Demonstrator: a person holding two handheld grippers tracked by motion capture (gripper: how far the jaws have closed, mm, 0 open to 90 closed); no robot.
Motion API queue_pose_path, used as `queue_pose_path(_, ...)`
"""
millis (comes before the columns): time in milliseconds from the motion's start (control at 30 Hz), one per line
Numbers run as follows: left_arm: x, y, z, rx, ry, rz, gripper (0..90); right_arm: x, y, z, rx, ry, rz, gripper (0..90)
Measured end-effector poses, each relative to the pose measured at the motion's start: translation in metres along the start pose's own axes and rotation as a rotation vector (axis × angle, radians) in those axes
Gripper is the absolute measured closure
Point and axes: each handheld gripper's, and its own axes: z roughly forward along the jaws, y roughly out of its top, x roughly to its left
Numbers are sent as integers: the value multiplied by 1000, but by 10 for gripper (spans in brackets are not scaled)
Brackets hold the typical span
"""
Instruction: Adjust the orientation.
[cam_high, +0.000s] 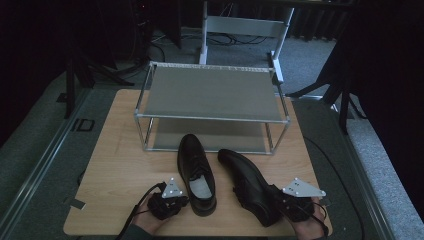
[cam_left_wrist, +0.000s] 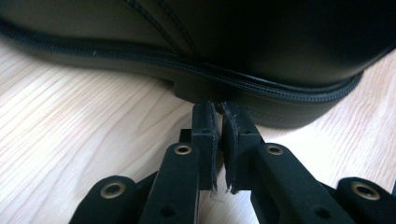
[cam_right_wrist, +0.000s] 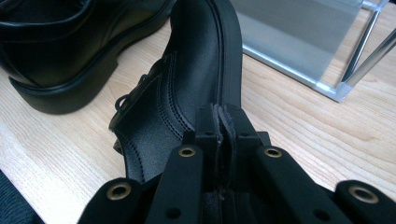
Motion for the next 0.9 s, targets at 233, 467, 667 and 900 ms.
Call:
queue_pose_path(233, 2, -1, -3, -22, -9, -11, 754, -1, -1, 2, 5, 7, -1, 871)
queue_pose_path(467, 3, -1, -6, -37, 16, -9, 715, -11, -1, 2, -3, 5, 24, 898)
queue_pose_path(667, 4, 0, -7, -51, 28, -19, 702, -26, 3, 5, 2, -73, 35, 899)
queue_pose_path(900, 4, 2, -9, -76, 42, -23, 702, -55, 3, 19, 44, -160, 66, 900)
